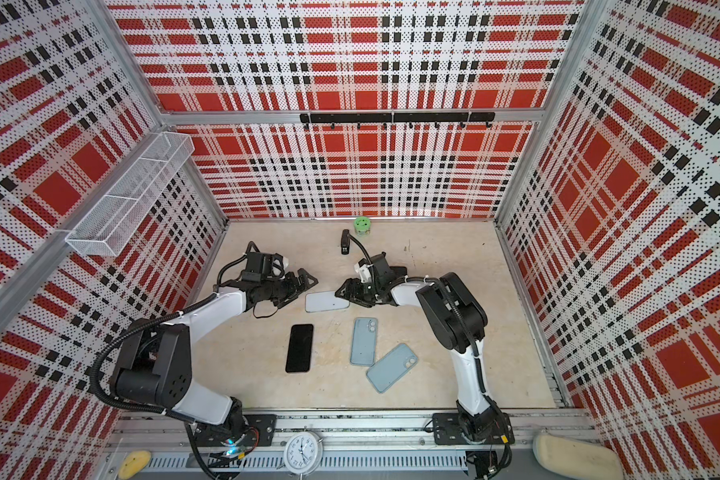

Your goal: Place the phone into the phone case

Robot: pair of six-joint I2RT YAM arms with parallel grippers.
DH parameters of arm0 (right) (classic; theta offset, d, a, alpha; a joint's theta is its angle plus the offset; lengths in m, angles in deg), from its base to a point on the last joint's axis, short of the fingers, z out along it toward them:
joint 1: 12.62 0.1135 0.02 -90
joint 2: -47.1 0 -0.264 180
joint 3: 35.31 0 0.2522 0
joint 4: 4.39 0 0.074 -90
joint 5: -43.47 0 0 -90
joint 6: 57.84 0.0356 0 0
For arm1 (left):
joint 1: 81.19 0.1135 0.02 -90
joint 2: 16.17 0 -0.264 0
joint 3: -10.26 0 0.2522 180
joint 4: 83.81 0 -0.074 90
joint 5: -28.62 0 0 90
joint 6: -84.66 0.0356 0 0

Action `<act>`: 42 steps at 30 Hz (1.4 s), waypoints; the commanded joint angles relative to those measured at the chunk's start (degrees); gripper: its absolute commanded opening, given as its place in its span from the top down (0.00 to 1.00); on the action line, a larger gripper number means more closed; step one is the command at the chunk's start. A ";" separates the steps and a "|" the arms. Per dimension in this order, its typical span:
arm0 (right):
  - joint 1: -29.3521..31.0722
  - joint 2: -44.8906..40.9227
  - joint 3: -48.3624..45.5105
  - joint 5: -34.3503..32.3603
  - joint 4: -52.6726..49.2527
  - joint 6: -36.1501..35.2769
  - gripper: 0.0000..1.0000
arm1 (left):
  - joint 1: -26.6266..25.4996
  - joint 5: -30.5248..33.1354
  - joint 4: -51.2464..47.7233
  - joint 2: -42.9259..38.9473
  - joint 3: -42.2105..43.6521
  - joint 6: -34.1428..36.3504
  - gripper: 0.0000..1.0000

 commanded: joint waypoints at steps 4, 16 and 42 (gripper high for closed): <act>0.45 3.12 -0.59 -0.92 -3.13 0.99 0.28 | 0.98 -4.05 1.34 4.83 0.83 0.78 0.00; 0.40 4.00 0.18 -0.32 -2.68 1.39 0.28 | -2.51 -3.49 8.44 11.01 2.17 -3.33 0.00; 0.85 0.11 1.87 5.23 3.98 4.70 0.28 | -7.71 -9.95 22.46 9.10 7.21 -12.56 0.00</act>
